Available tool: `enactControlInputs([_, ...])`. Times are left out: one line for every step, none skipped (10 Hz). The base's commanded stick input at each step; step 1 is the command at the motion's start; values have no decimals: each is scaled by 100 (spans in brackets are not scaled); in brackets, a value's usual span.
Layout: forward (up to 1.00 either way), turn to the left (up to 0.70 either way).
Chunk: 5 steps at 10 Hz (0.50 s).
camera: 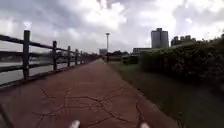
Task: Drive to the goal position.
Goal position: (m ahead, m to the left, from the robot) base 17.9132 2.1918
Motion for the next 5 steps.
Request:
enactControlInputs([70, 21])
enactControlInputs([70, 35])
enactControlInputs([70, 35])
enactControlInputs([70, 0])
enactControlInputs([70, 0])
